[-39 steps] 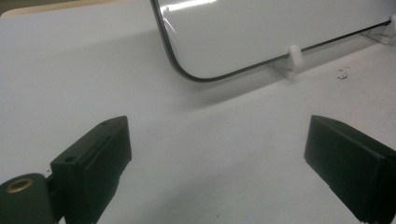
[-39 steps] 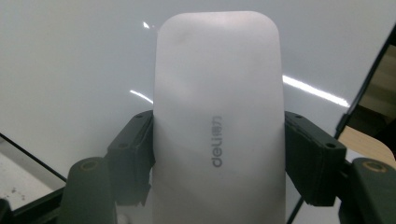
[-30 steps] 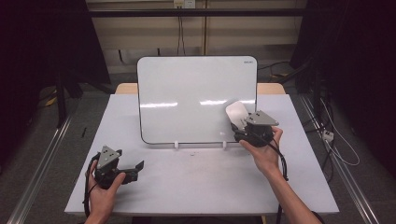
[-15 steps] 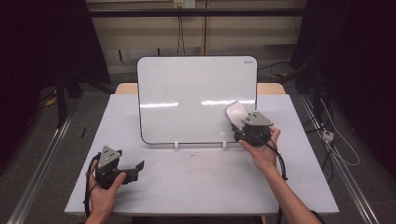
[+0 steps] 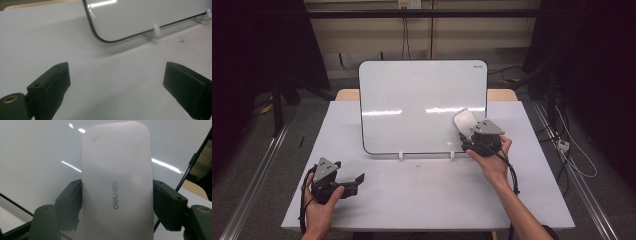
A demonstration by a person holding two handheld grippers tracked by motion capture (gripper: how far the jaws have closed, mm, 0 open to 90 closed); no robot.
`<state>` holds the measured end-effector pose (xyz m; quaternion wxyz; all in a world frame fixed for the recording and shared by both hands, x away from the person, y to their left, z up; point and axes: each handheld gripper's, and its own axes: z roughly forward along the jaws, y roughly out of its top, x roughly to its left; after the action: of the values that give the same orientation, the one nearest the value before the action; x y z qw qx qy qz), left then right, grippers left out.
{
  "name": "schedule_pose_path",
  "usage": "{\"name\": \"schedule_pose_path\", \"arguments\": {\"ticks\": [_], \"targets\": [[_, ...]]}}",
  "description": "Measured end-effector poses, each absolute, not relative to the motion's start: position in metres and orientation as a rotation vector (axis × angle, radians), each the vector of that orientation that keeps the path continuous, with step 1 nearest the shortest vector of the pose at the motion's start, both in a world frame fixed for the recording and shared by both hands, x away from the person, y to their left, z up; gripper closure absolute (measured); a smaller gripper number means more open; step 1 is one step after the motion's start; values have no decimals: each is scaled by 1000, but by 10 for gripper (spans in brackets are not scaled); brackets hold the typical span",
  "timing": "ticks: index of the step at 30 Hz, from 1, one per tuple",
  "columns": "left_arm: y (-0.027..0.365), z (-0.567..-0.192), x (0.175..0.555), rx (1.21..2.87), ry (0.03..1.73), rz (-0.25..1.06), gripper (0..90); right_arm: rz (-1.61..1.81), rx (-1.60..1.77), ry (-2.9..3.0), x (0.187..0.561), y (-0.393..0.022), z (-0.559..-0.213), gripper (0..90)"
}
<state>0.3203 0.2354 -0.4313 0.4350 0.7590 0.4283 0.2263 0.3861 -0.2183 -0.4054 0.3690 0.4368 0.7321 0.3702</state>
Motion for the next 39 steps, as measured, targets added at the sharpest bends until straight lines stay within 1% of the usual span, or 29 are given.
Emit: {"name": "schedule_pose_path", "arguments": {"ticks": [3, 5, 7, 13, 15, 19, 21, 25, 32, 39], "targets": [[236, -431, 320, 1876, 1068, 573, 71, 1000, 1136, 1885, 383, -222, -402, 250], [236, -430, 321, 1873, 1079, 582, 71, 1010, 1151, 1892, 382, -224, -401, 204], [237, -431, 321, 1870, 1084, 579, 71, 1032, 1159, 1895, 380, -228, -401, 197], [237, -432, 321, 1874, 1088, 570, 71, 1078, 1177, 1903, 373, -234, -400, 106], [238, -432, 321, 1874, 1089, 567, 71, 1104, 1188, 1911, 371, -234, -399, 92], [239, -432, 320, 1875, 1094, 563, 71, 1116, 1191, 1918, 368, -234, -398, 81], [238, -433, 321, 1865, 1095, 567, 71, 1116, 1206, 1939, 366, -236, -400, 93], [238, -433, 322, 1862, 1098, 567, 71, 1103, 1229, 1957, 362, -239, -403, 76], [240, -431, 323, 1818, 1125, 574, 62, 1080, 1251, 1948, 352, -248, -408, 82], [239, -429, 325, 1817, 1113, 572, 61, 1091, 1286, 1932, 339, -261, -416, 83]]}}
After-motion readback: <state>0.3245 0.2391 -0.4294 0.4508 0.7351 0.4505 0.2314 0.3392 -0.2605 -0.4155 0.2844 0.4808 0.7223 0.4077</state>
